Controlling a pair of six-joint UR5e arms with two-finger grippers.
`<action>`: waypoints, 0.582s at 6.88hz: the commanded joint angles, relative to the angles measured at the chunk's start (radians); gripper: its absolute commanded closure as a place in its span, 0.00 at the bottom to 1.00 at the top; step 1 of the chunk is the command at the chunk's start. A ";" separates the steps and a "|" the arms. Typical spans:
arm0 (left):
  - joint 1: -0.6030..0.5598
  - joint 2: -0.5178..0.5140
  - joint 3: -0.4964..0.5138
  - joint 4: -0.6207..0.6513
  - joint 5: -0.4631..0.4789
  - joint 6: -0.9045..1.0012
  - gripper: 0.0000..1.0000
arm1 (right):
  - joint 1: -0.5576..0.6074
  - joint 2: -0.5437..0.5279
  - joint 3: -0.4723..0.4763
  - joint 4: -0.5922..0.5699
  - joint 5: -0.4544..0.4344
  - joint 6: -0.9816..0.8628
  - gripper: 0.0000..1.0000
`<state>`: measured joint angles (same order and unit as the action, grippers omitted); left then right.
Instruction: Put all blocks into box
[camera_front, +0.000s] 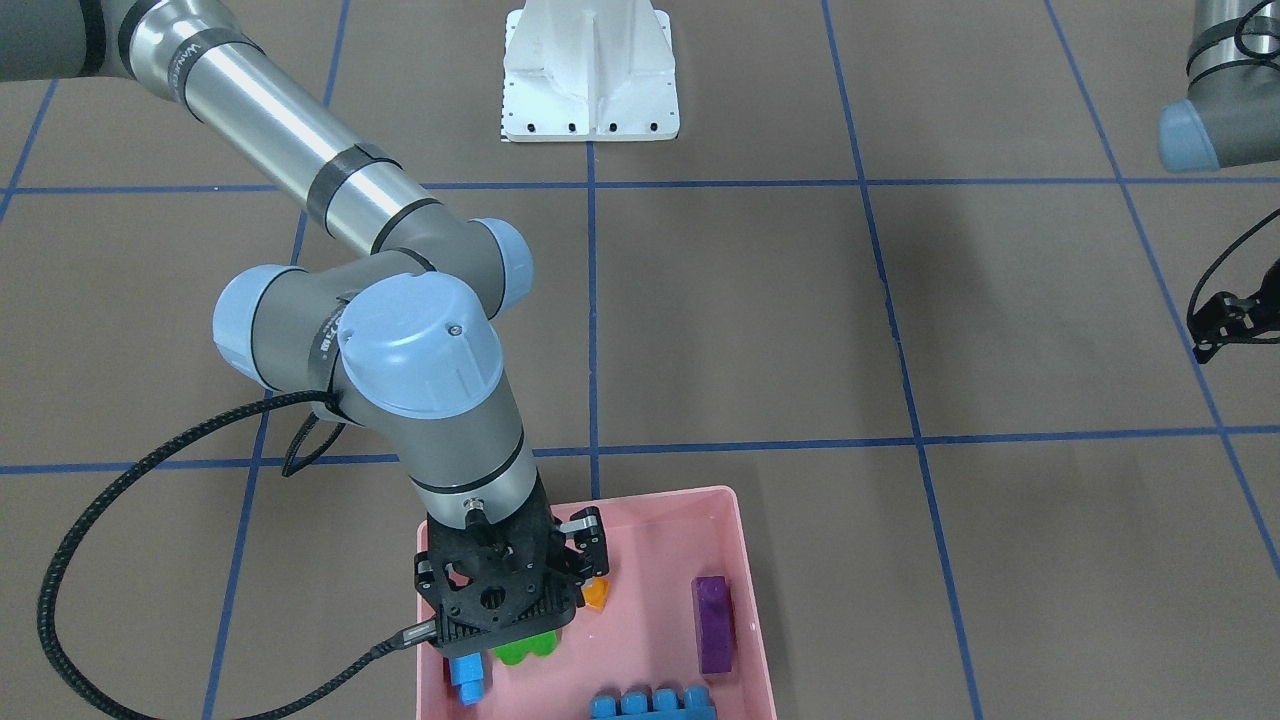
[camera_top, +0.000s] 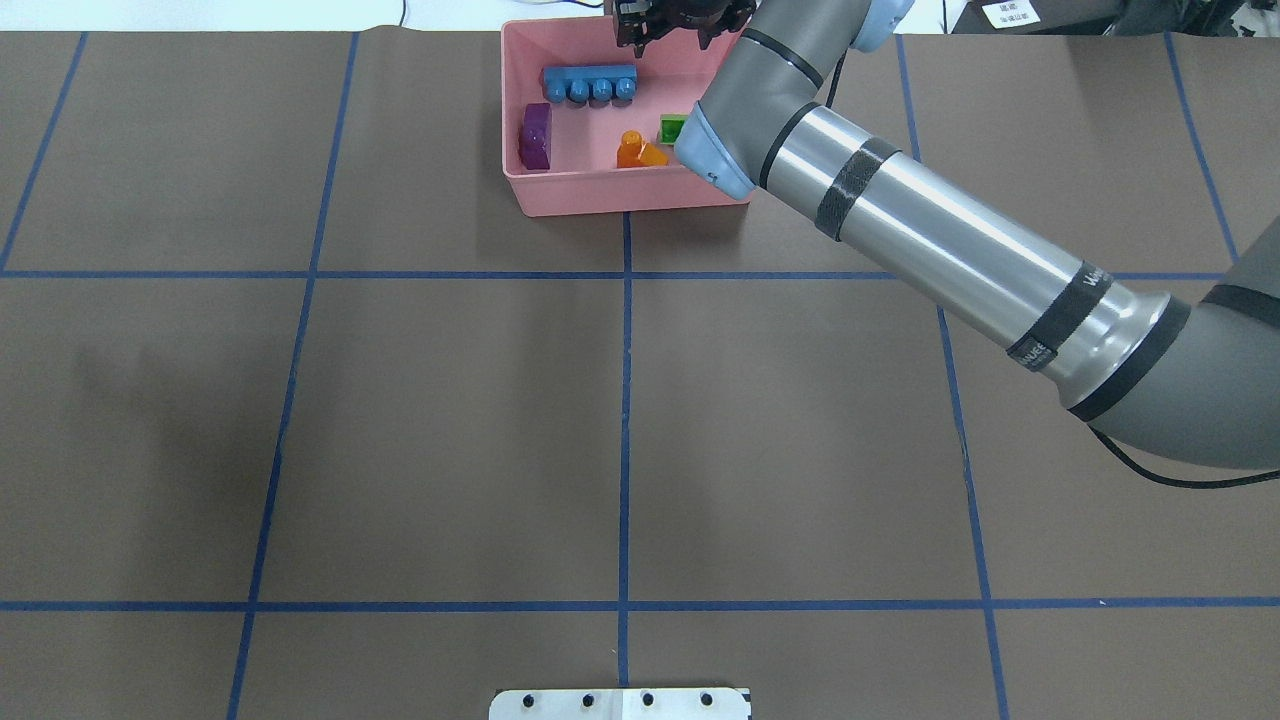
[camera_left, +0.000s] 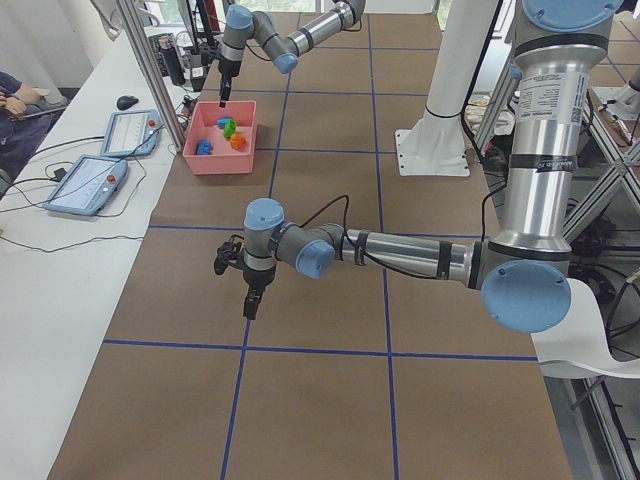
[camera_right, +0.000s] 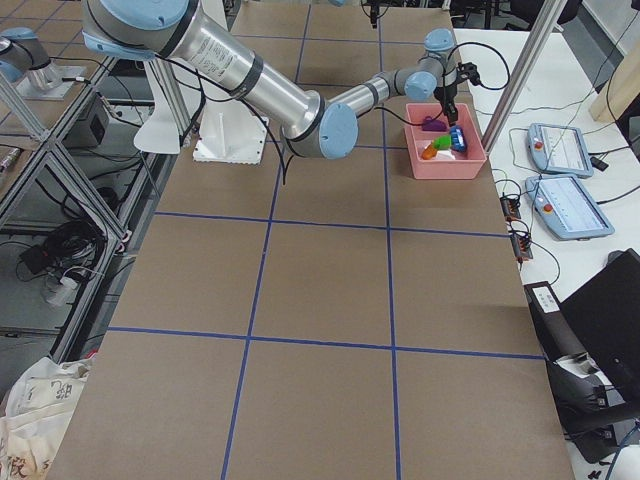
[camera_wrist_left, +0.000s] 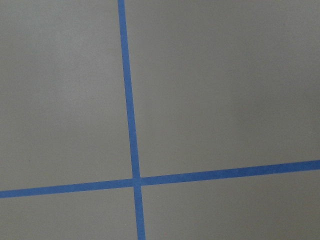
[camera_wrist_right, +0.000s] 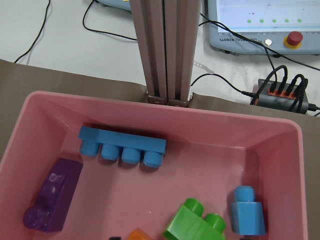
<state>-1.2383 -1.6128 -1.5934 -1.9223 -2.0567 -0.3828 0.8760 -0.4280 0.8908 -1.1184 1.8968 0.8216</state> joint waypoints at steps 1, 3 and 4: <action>-0.042 0.007 -0.005 0.002 -0.069 0.092 0.00 | 0.021 -0.001 0.078 -0.156 0.033 -0.009 0.00; -0.105 0.036 -0.008 0.002 -0.127 0.188 0.00 | 0.108 -0.020 0.222 -0.461 0.182 -0.127 0.00; -0.146 0.066 -0.020 0.003 -0.166 0.256 0.00 | 0.141 -0.096 0.373 -0.655 0.186 -0.263 0.00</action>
<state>-1.3419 -1.5733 -1.6038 -1.9203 -2.1820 -0.1966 0.9741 -0.4606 1.1158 -1.5582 2.0498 0.6910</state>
